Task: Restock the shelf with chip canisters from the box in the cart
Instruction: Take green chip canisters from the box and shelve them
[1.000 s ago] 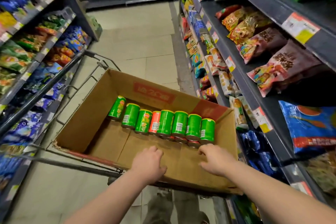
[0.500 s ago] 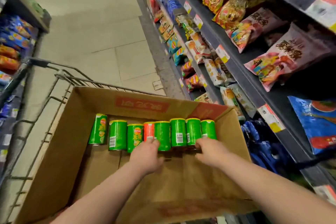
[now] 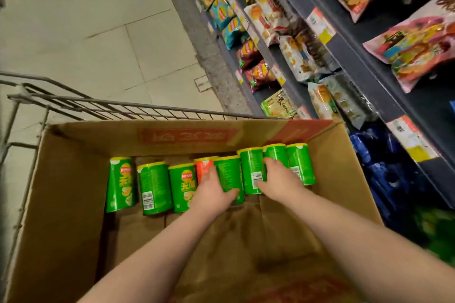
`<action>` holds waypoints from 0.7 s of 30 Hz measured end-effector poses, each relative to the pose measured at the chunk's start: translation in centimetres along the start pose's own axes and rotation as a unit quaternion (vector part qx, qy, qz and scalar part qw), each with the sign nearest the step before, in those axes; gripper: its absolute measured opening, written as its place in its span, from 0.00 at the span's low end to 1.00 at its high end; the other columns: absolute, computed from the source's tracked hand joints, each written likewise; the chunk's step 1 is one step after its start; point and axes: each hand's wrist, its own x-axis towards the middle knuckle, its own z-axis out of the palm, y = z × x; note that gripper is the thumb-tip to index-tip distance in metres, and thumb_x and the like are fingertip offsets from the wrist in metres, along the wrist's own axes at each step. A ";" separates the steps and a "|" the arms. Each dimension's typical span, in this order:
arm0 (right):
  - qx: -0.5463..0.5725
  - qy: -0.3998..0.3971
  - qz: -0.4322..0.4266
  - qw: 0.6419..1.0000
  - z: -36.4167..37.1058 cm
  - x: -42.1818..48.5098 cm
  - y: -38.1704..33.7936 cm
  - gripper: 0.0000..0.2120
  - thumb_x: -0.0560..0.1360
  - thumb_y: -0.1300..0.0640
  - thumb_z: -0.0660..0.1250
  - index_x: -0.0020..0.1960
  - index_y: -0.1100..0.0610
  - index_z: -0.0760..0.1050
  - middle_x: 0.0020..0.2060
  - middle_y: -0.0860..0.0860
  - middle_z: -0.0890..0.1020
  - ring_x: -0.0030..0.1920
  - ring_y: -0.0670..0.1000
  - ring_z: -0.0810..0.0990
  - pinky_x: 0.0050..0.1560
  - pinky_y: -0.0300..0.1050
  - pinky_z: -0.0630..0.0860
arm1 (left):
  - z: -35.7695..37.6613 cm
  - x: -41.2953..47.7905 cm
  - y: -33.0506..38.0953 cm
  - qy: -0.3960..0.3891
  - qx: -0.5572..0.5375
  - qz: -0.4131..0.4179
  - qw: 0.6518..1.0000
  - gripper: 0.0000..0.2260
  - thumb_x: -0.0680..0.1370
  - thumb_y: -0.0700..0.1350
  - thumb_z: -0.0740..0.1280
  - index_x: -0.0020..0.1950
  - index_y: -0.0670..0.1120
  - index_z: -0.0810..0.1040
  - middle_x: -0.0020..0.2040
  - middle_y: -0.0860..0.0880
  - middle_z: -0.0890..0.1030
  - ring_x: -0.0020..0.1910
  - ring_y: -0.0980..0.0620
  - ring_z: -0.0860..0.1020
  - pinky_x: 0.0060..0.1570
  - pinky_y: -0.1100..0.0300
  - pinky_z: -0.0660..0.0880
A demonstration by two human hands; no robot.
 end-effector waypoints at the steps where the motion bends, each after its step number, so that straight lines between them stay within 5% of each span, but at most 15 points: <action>1: 0.020 0.003 0.010 1.000 0.3 0.3 0.0 0.28 0.75 0.47 0.66 0.70 0.56 0.62 0.64 0.56 0.72 0.62 0.59 0.74 0.58 0.52 0.74 | 0.3 0.3 0.0 0.007 -0.034 -0.013 0.999 0.40 0.72 0.55 0.70 0.77 0.46 0.53 0.71 0.43 0.67 0.66 0.43 0.71 0.64 0.52 0.69; 5: 0.071 0.017 0.046 0.996 1.4 1.0 -0.3 0.31 0.74 0.43 0.67 0.70 0.58 0.62 0.62 0.58 0.73 0.61 0.60 0.75 0.56 0.51 0.74 | 1.4 1.2 -0.1 0.018 -0.120 -0.053 0.991 0.35 0.69 0.57 0.74 0.69 0.44 0.64 0.63 0.43 0.75 0.60 0.44 0.75 0.59 0.53 0.73; 17: 0.053 0.075 0.088 0.992 2.1 1.5 -1.5 0.31 0.72 0.39 0.67 0.67 0.57 0.64 0.61 0.55 0.73 0.59 0.58 0.76 0.50 0.49 0.75 | 1.7 1.0 -1.8 0.057 -0.171 -0.067 0.981 0.34 0.66 0.58 0.75 0.67 0.47 0.67 0.59 0.47 0.76 0.57 0.45 0.77 0.57 0.48 0.76; 21: 0.035 0.073 0.102 0.992 2.3 1.4 -2.2 0.40 0.67 0.31 0.67 0.67 0.57 0.63 0.61 0.54 0.73 0.59 0.57 0.76 0.43 0.46 0.72 | 1.0 0.4 -2.7 0.066 -0.205 -0.062 0.975 0.33 0.67 0.56 0.75 0.67 0.47 0.69 0.58 0.47 0.78 0.55 0.48 0.78 0.56 0.48 0.77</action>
